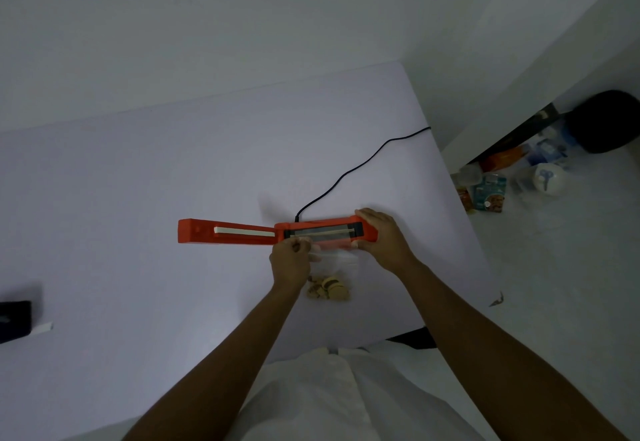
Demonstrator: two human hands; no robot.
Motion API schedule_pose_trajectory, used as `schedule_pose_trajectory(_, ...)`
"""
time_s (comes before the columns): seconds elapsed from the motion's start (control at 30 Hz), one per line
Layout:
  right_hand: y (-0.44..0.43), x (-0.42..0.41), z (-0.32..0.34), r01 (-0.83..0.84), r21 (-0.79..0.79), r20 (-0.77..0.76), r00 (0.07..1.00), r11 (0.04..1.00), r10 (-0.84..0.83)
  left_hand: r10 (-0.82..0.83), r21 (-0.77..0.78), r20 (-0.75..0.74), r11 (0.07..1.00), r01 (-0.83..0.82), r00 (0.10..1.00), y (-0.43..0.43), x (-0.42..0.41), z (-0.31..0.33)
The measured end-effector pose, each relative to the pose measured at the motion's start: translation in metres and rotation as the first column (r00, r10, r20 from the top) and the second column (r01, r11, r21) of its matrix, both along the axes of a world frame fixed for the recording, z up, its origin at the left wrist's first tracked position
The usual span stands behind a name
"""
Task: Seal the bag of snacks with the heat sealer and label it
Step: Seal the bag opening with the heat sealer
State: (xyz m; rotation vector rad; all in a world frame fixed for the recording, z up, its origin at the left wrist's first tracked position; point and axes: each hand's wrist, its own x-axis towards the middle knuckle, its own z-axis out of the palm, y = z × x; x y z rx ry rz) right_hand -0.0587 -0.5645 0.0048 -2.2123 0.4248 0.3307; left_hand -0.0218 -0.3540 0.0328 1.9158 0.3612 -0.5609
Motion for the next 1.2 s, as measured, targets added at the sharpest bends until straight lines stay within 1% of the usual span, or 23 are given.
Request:
schedule_pose_trajectory(0.27, 0.0008, -0.0007, 0.0003, 0.012, 0.01, 0.007, 1.0, 1.0, -0.012, -0.017, 0.019, 0.045, 1.0, 0.016, 0.999, -0.0011, -0.0011, 0.0004)
schedule_pose_trajectory(0.67, 0.0007, 0.0, 0.0024, 0.007, 0.003, -0.001, 1.0, 1.0, -0.007, -0.035, 0.024, 0.057, 0.999, 0.033, 0.998, -0.0003, -0.0023, -0.0018)
schedule_pose_trajectory(1.03, 0.0019, 0.0004, 0.0033, 0.013, 0.004, 0.003, 1.0, 1.0, -0.013, -0.038, 0.116, 0.069, 0.993, 0.03, 0.997, -0.0067, 0.0027, 0.0066)
schedule_pose_trajectory(1.2, 0.0019, -0.0001, 0.002, 0.015, 0.007, 0.006, 1.0, 1.0, -0.015, -0.061, 0.124, 0.084, 0.991, 0.05, 0.995, -0.0067, 0.0025, 0.0065)
